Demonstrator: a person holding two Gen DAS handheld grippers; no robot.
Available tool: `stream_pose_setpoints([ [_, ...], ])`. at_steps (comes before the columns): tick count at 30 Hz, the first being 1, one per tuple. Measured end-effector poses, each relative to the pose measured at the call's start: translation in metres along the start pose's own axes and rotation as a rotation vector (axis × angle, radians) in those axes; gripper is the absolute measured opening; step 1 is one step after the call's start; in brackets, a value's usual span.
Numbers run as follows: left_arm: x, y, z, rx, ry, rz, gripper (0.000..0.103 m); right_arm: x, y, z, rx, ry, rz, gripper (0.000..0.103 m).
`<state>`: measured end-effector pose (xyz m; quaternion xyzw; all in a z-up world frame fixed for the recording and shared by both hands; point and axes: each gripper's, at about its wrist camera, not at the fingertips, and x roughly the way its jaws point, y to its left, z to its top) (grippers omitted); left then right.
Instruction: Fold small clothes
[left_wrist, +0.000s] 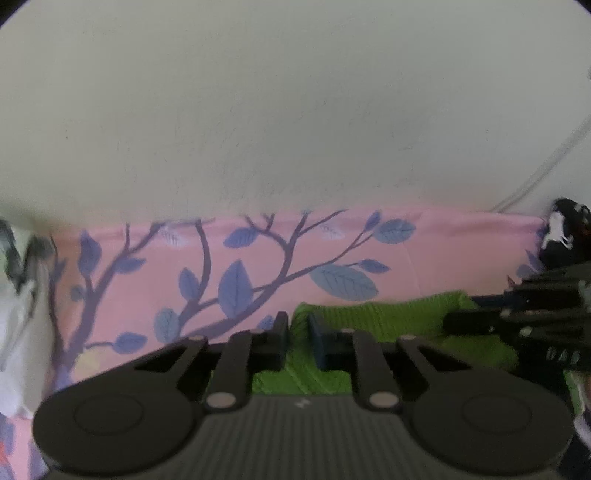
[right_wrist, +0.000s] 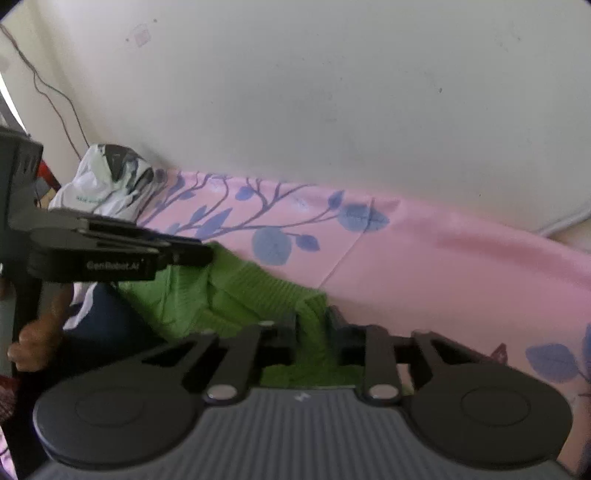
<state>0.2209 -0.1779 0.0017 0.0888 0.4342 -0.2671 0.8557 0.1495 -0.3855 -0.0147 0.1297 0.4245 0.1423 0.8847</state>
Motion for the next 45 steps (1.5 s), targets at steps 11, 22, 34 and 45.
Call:
stream_pose_setpoints([
  [11,-0.200,-0.035,-0.088,0.095,-0.291,-0.116,0.012,-0.171,0.105,-0.061,-0.191,-0.205,0.008,0.010],
  [22,-0.222,-0.056,-0.233,0.095,-0.179,-0.147,0.012,-0.182,0.163,-0.212,-0.207,-0.165,-0.043,0.010],
  [34,-0.276,-0.009,-0.242,0.030,-0.300,-0.164,0.036,-0.242,0.137,-0.210,-0.157,-0.339,0.008,0.051],
  [45,-0.157,0.038,-0.189,-0.140,-0.146,-0.023,0.034,-0.167,0.101,-0.214,0.054,-0.229,-0.119,0.041],
])
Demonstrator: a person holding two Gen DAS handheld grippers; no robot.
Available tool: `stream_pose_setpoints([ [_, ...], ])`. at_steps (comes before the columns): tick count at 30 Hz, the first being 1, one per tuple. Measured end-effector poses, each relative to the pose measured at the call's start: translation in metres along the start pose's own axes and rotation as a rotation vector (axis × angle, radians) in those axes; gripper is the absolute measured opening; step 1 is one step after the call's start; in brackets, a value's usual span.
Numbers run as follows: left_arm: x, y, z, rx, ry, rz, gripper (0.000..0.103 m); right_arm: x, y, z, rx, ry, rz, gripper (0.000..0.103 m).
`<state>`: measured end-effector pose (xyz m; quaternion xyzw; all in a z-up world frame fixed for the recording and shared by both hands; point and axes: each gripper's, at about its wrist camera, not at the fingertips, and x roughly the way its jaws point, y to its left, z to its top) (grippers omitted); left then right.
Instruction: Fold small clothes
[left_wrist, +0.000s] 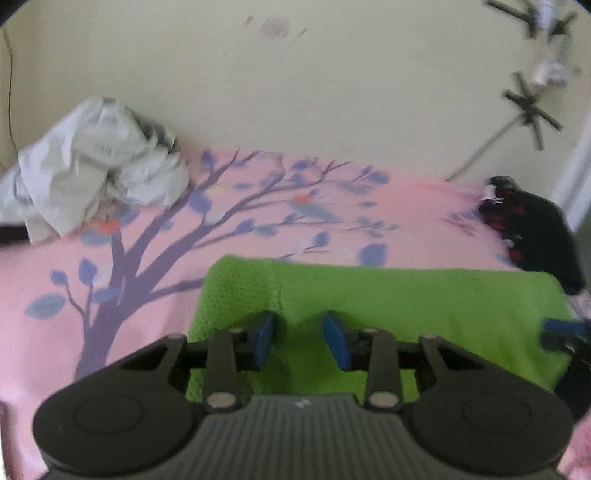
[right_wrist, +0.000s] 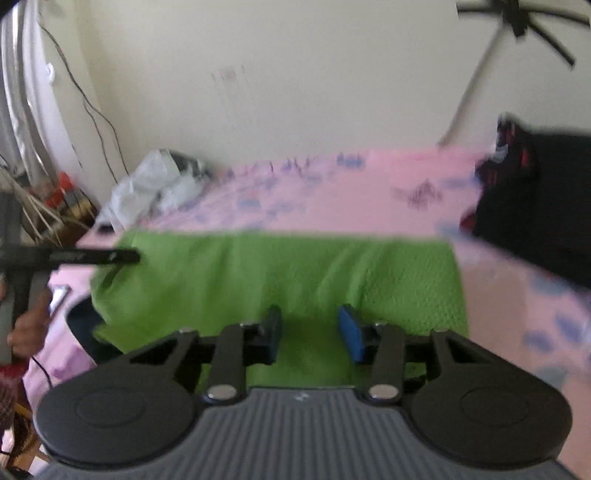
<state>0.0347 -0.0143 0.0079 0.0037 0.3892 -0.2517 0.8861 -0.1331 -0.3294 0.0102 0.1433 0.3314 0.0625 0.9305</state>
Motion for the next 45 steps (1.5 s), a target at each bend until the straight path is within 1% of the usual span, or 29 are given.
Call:
stream_pose_setpoints([
  [1,0.002,0.003,0.003,-0.005,-0.019,-0.008,0.034,-0.002,0.002,-0.002,0.001,0.001,-0.004,0.041],
  [3,0.008,0.005,0.011,-0.020,-0.020,0.003,0.034,-0.005,0.005,-0.005,0.032,0.005,0.018,0.043],
  [5,0.016,0.001,0.017,-0.003,-0.029,0.032,0.034,0.000,0.006,-0.010,0.057,0.034,0.052,0.043],
  [6,0.020,-0.003,0.018,0.012,-0.036,0.050,0.034,0.000,0.010,-0.013,0.039,0.013,0.036,0.042],
  [8,0.021,-0.011,0.017,0.033,-0.049,0.083,0.034,0.000,0.015,-0.014,0.014,0.005,0.015,0.042],
  [11,0.012,-0.017,0.009,0.060,-0.063,0.107,0.034,-0.003,0.008,-0.013,0.055,0.000,0.030,0.039],
  [12,0.006,-0.016,0.006,0.046,-0.062,0.102,0.035,-0.006,0.005,-0.012,0.073,-0.009,0.041,0.040],
  [13,-0.002,-0.014,0.003,0.025,-0.075,0.077,0.035,-0.013,0.003,-0.012,0.090,-0.028,0.059,0.042],
  [16,-0.029,-0.015,-0.008,-0.018,-0.127,-0.013,0.035,-0.028,-0.002,-0.007,0.116,-0.092,0.088,0.043],
  [19,-0.044,-0.032,-0.013,0.013,-0.161,-0.117,0.035,-0.036,-0.001,0.003,0.132,-0.144,0.106,0.044],
  [22,-0.046,-0.056,-0.014,0.088,-0.170,-0.196,0.035,-0.028,0.006,0.014,0.129,-0.148,0.113,0.044],
  [23,-0.042,-0.064,-0.014,0.119,-0.161,-0.200,0.035,-0.021,0.008,0.016,0.132,-0.139,0.116,0.044],
  [25,-0.025,-0.073,-0.017,0.157,-0.127,-0.183,0.035,-0.005,0.010,0.018,0.139,-0.111,0.114,0.044],
  [27,0.002,-0.071,-0.017,0.134,-0.039,-0.151,0.034,0.018,0.009,0.016,0.157,-0.051,0.078,0.043],
  [28,0.012,-0.067,-0.018,0.121,-0.028,-0.148,0.031,0.027,0.006,0.014,0.165,-0.032,0.069,0.042],
  [29,0.013,-0.065,-0.019,0.135,-0.060,-0.156,0.031,0.030,0.003,0.012,0.172,-0.058,0.078,0.042],
  [30,0.015,-0.064,-0.019,0.148,-0.070,-0.149,0.028,0.031,0.001,0.011,0.183,-0.069,0.088,0.042],
  [32,0.018,-0.063,-0.018,0.134,-0.079,-0.143,0.027,0.032,0.000,0.011,0.193,-0.078,0.092,0.042],
  [34,0.019,-0.065,-0.020,0.153,-0.100,-0.126,0.027,0.031,0.003,0.007,0.158,-0.091,0.086,0.042],
  [37,0.019,-0.071,-0.029,0.209,-0.147,-0.096,0.028,0.030,0.006,0.001,0.120,-0.122,0.078,0.042],
  [40,0.017,-0.070,-0.030,0.201,-0.157,-0.110,0.027,0.027,0.007,-0.001,0.124,-0.136,0.075,0.043],
  [42,0.015,-0.068,-0.031,0.189,-0.158,-0.127,0.028,0.023,0.004,-0.002,0.140,-0.143,0.098,0.048],
  [43,0.014,-0.067,-0.031,0.187,-0.159,-0.131,0.028,0.019,0.003,-0.004,0.154,-0.155,0.113,0.053],
  [45,0.013,-0.068,-0.032,0.192,-0.161,-0.130,0.030,0.007,-0.003,-0.011,0.186,-0.195,0.139,0.056],
])
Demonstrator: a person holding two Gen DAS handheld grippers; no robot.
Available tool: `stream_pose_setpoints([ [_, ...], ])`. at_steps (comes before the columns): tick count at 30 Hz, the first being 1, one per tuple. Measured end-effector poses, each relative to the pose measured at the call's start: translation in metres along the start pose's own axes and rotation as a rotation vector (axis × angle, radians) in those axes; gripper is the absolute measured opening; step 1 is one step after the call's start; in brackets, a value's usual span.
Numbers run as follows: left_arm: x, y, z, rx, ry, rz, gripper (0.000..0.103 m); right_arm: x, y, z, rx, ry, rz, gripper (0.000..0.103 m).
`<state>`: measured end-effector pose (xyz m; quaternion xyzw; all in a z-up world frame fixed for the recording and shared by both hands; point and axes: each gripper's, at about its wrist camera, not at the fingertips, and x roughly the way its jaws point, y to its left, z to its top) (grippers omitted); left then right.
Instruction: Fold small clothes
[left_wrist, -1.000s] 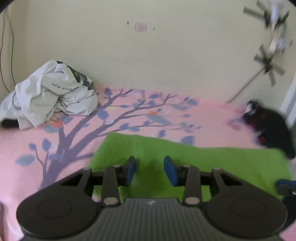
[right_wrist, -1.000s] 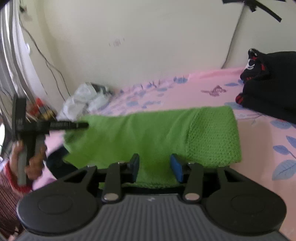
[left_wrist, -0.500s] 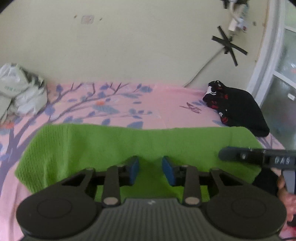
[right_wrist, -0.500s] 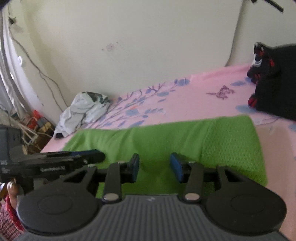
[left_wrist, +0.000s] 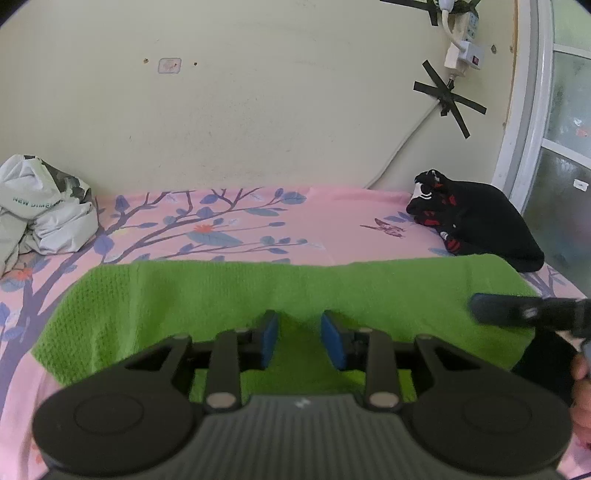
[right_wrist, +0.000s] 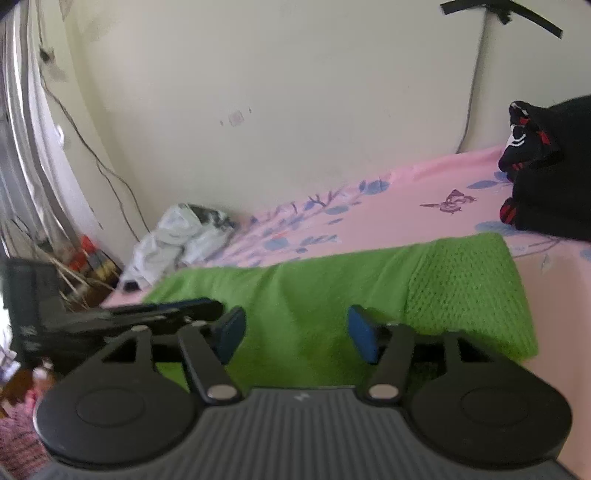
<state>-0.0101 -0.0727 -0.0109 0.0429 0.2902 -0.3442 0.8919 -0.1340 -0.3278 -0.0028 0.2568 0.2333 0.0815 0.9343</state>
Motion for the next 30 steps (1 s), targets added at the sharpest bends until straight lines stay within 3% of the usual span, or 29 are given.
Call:
stream_pose_setpoints([
  [6,0.000,-0.006,-0.002,0.023,0.000,0.005,0.035,-0.058,-0.031,-0.010,0.126,-0.087,-0.026,0.058],
  [12,0.000,-0.004,-0.002,0.013,0.005,-0.014,0.040,-0.097,-0.062,-0.018,0.213,-0.067,-0.119,0.063],
  [15,0.000,-0.004,-0.002,0.017,0.008,-0.025,0.046,-0.091,-0.074,-0.022,0.282,-0.009,-0.125,0.064],
  [18,0.000,-0.006,-0.003,0.021,0.009,-0.026,0.048,-0.081,-0.069,-0.021,0.262,0.004,-0.125,0.065],
  [22,-0.001,-0.004,-0.003,0.007,0.011,-0.033,0.049,-0.063,-0.061,-0.022,0.282,0.037,-0.051,0.065],
  [30,-0.001,-0.005,-0.002,0.013,0.020,-0.054,0.059,-0.050,-0.051,-0.024,0.253,0.018,-0.035,0.073],
])
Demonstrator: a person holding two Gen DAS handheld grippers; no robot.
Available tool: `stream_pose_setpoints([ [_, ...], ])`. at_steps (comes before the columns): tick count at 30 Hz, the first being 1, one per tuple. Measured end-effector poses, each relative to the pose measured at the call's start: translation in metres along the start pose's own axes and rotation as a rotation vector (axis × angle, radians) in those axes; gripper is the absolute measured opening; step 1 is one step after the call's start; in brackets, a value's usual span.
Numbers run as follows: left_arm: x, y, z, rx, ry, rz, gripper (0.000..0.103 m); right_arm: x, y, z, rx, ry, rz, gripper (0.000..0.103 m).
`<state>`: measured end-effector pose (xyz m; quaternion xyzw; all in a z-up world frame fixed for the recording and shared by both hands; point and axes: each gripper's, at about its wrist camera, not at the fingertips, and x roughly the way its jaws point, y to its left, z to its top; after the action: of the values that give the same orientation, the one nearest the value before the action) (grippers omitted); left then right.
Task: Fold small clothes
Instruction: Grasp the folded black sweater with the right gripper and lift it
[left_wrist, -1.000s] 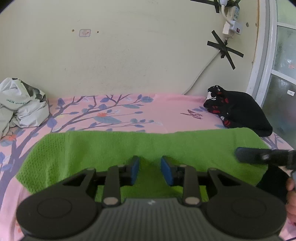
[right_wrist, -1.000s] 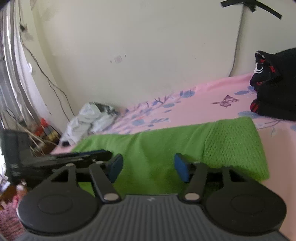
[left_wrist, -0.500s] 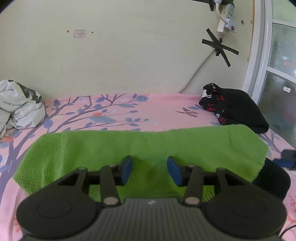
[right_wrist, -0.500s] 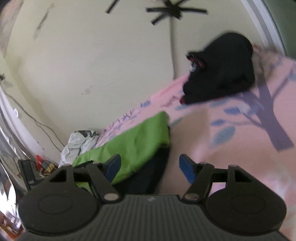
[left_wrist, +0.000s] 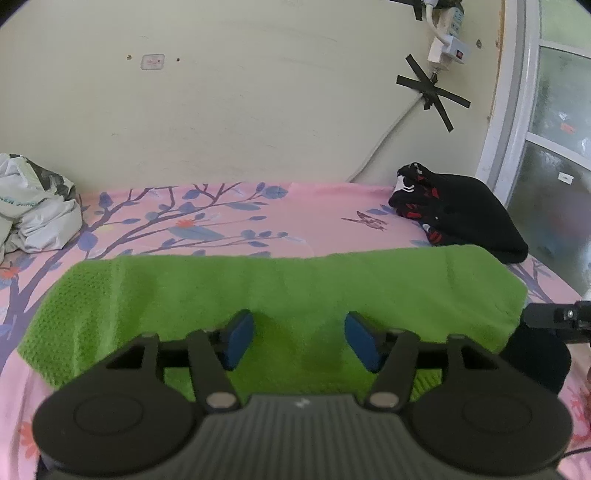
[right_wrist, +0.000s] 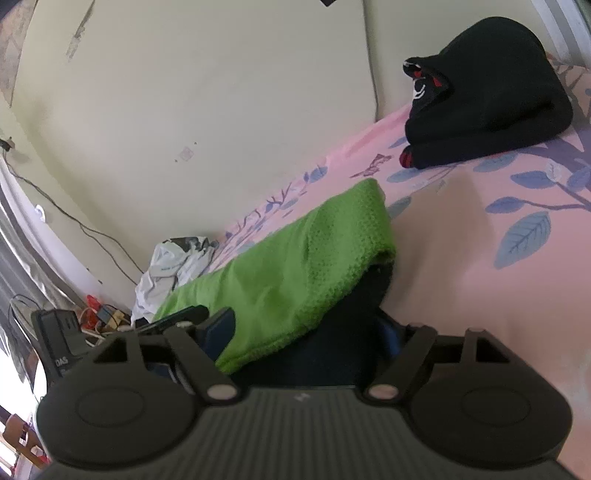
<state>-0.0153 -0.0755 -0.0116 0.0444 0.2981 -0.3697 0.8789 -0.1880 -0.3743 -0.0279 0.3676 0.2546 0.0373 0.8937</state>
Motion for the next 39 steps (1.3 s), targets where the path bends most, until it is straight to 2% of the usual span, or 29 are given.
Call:
stream_pose_setpoints([
  [3,0.000,-0.001,0.000,0.004,0.005,-0.009,0.062,0.001,0.003,-0.002,-0.025,-0.003,0.013,0.081],
  [4,0.000,-0.001,0.001,0.005,0.006,-0.010,0.062,0.002,0.006,-0.003,-0.039,-0.002,0.022,0.087],
  [9,-0.001,0.001,0.002,-0.007,0.006,-0.023,0.063,0.002,0.005,-0.002,-0.043,-0.006,0.022,0.087],
  [13,-0.012,0.012,0.002,-0.067,-0.032,-0.080,0.063,0.003,0.005,-0.001,-0.044,0.002,0.017,0.087],
  [15,-0.021,0.017,0.003,-0.098,-0.074,-0.153,0.060,0.003,0.005,-0.001,-0.039,0.004,0.014,0.087],
  [17,-0.027,0.018,0.004,-0.108,-0.106,-0.194,0.060,0.004,0.006,0.000,-0.023,0.003,0.009,0.087],
  [18,-0.027,0.018,0.004,-0.110,-0.103,-0.201,0.058,0.004,0.006,0.000,-0.011,0.000,0.006,0.087],
  [20,-0.018,0.018,0.004,-0.116,-0.059,-0.202,0.047,0.007,0.006,0.002,0.007,0.000,0.006,0.089],
  [21,-0.013,0.019,0.004,-0.123,-0.031,-0.211,0.037,0.009,0.007,0.002,0.010,0.001,-0.003,0.087],
  [22,-0.009,0.020,0.004,-0.133,-0.006,-0.228,0.028,0.010,0.008,0.002,0.015,0.003,-0.006,0.080],
  [23,-0.007,0.021,0.004,-0.141,0.010,-0.244,0.024,0.012,0.006,0.002,0.025,0.006,-0.006,0.068],
  [24,-0.005,0.021,0.003,-0.145,0.020,-0.248,0.018,0.014,0.005,0.002,0.037,0.008,-0.009,0.061],
  [25,-0.003,0.021,0.003,-0.145,0.032,-0.250,0.013,0.016,0.002,0.002,0.048,0.015,-0.011,0.048],
  [26,-0.001,0.021,0.001,-0.144,0.045,-0.245,0.011,0.017,0.000,0.002,0.065,0.024,-0.002,0.041],
  [28,0.005,0.021,0.000,-0.148,0.077,-0.223,0.004,0.016,-0.002,0.004,0.099,0.032,0.021,0.033],
  [29,0.006,0.023,0.000,-0.158,0.080,-0.225,0.003,0.013,-0.001,0.006,0.107,0.027,0.042,0.029],
  [33,0.008,0.033,0.000,-0.214,0.095,-0.255,0.004,0.001,0.030,0.019,0.015,-0.013,0.099,0.028],
  [36,0.004,0.033,0.001,-0.207,0.085,-0.253,0.004,0.003,0.065,0.030,-0.084,-0.011,0.111,0.028],
  [39,-0.011,0.042,0.005,-0.241,0.016,-0.281,0.004,0.013,0.099,0.039,-0.175,0.009,0.131,0.028],
])
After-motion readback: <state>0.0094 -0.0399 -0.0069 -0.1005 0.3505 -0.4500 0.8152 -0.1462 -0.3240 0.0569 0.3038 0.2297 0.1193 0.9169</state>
